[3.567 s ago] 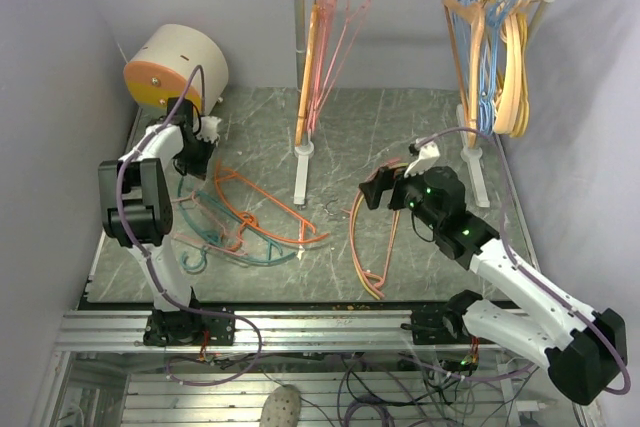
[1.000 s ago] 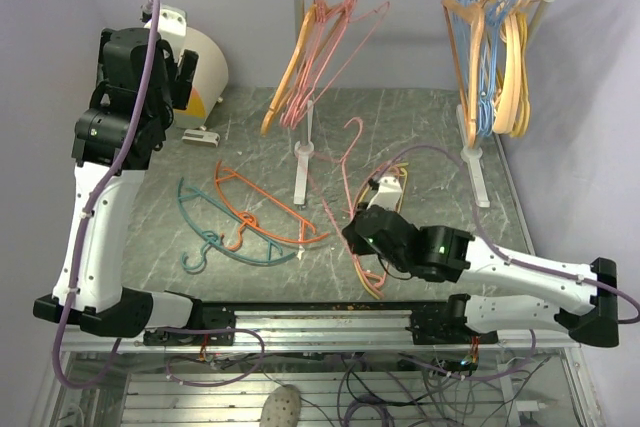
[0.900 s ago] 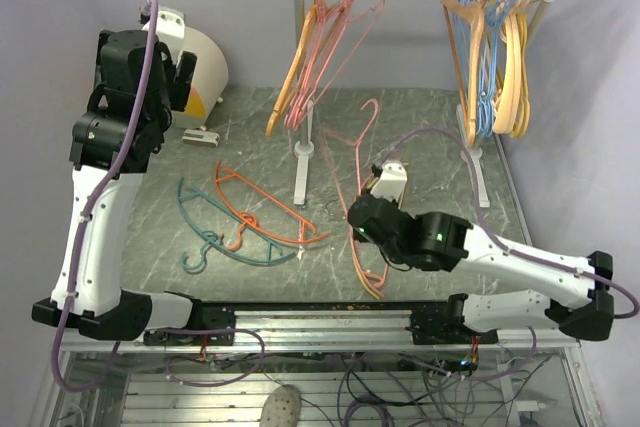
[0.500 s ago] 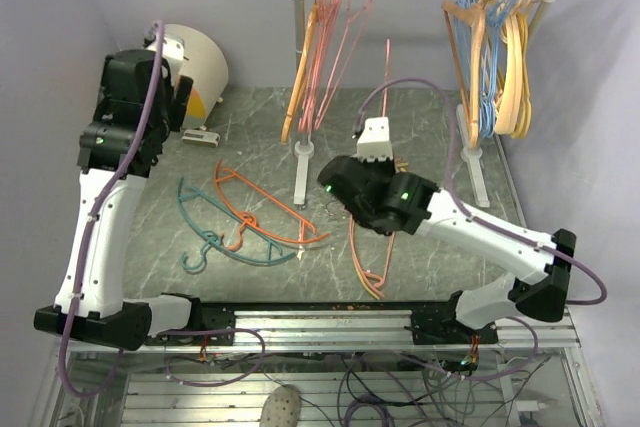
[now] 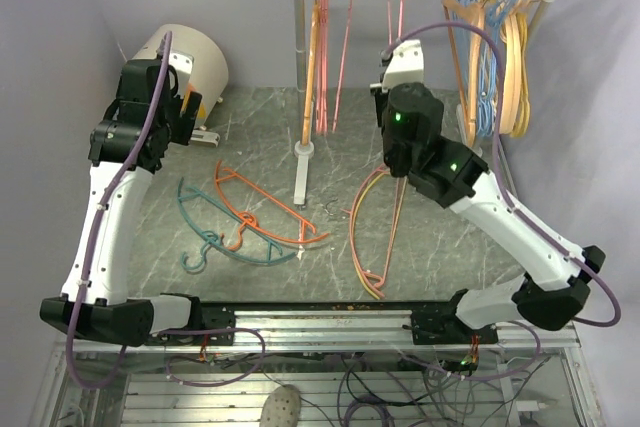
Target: Organize the hangers
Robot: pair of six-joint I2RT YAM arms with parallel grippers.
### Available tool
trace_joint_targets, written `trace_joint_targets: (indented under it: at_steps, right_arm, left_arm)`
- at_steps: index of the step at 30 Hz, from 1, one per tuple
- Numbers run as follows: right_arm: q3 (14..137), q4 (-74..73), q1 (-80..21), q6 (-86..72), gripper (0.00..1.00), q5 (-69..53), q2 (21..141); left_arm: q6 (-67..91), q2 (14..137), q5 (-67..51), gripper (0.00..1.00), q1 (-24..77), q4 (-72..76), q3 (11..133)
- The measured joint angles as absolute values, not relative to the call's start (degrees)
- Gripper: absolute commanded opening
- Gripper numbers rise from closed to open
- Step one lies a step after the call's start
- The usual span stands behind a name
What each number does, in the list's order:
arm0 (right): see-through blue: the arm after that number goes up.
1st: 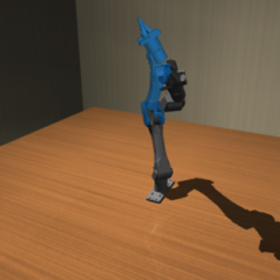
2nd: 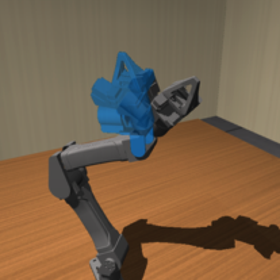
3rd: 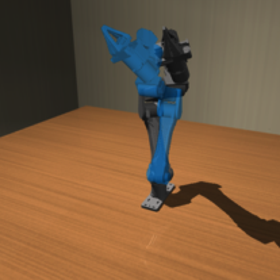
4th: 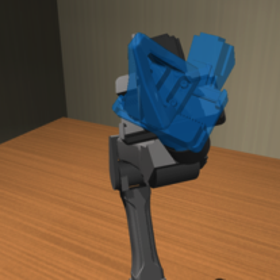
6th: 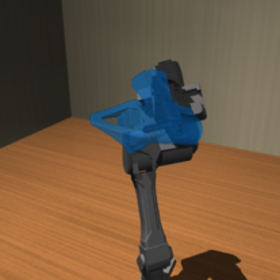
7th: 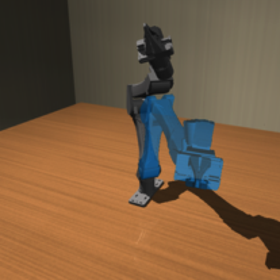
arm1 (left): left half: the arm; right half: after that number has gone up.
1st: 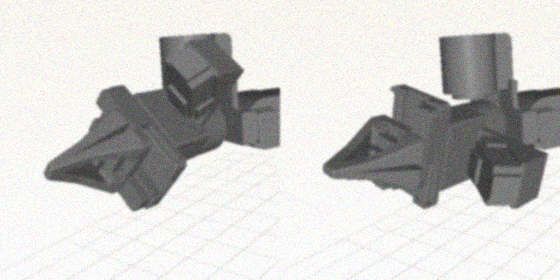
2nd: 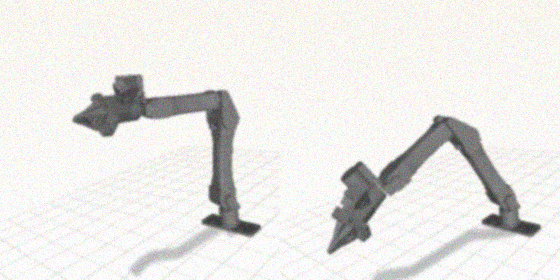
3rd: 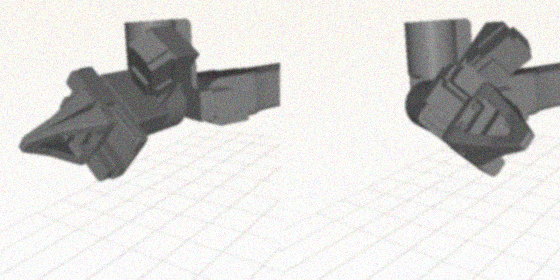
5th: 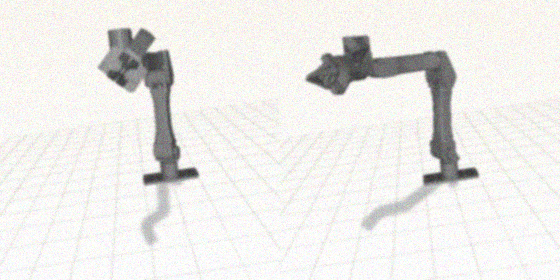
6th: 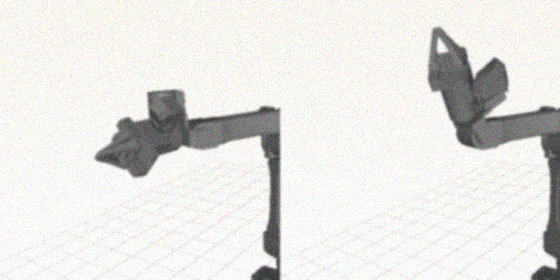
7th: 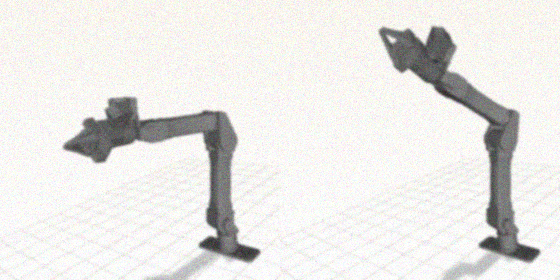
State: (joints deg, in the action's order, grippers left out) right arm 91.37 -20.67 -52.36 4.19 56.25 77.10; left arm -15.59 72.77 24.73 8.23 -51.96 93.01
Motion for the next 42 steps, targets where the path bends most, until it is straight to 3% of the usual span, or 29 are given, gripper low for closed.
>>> trace_joint_targets:
  at_steps: [13,29,42]
  right_arm:
    - [101.8,-22.0,-41.6,6.3,0.0,39.6,88.8]
    - [94.0,-20.9,-38.3,-0.1,0.0,26.3,91.4]
    - [95.0,-20.8,-37.7,-2.4,0.0,14.8,93.1]
  left_arm:
    - [-14.7,75.0,18.5,0.98,5.2,-53.6,94.3]
    - [-14.5,77.3,13.7,0.98,3.0,-55.2,94.3]
    - [-14.6,77.7,10.7,0.99,1.6,-55.8,94.3]
